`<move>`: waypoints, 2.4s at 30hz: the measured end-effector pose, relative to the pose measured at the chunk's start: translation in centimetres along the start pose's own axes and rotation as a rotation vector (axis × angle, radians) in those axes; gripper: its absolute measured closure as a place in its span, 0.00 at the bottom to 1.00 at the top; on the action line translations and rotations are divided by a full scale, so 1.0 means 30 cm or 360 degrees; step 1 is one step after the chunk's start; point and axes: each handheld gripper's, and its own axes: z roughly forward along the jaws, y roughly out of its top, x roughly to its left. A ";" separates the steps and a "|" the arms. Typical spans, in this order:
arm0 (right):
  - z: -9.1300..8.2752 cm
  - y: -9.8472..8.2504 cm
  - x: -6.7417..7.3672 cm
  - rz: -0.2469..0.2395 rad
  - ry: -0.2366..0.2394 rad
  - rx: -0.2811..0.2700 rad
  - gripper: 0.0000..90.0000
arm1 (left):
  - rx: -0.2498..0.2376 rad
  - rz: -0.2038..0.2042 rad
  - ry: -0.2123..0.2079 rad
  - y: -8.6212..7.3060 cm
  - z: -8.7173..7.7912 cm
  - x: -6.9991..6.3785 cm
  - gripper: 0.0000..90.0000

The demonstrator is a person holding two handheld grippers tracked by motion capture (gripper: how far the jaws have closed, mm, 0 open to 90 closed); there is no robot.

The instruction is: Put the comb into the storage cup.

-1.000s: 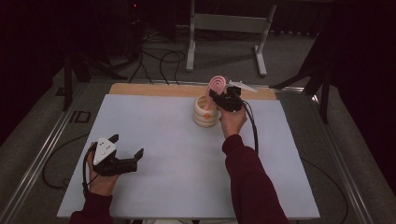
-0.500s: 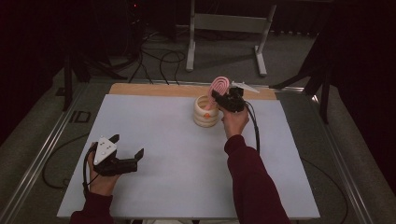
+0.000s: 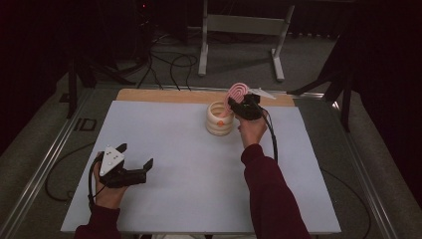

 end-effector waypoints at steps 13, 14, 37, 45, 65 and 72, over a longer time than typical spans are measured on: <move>0.003 -0.002 -0.008 -0.0083 -0.0052 0.0053 0.60 | 0.0000 0.0001 0.0000 0.000 0.000 0.000 0.00; 0.003 -0.002 -0.008 -0.0083 -0.0052 0.0053 0.60 | 0.0000 0.0001 0.0000 0.000 0.000 0.000 0.00; -0.007 0.001 -0.031 -0.0125 -0.0070 0.0157 0.42 | 0.0000 0.0002 0.0004 0.000 0.000 -0.001 0.00; -0.012 0.004 -0.040 -0.0132 -0.0060 0.0196 0.30 | 0.0003 0.0005 0.0004 -0.001 0.001 -0.002 0.00; -0.031 0.015 -0.041 -0.0223 -0.0107 0.0228 0.09 | 0.0002 0.0005 0.0010 -0.002 0.001 -0.002 0.00; -0.040 0.019 -0.045 -0.0239 -0.0085 0.0230 0.09 | 0.0001 0.0006 0.0015 -0.001 0.000 -0.001 0.00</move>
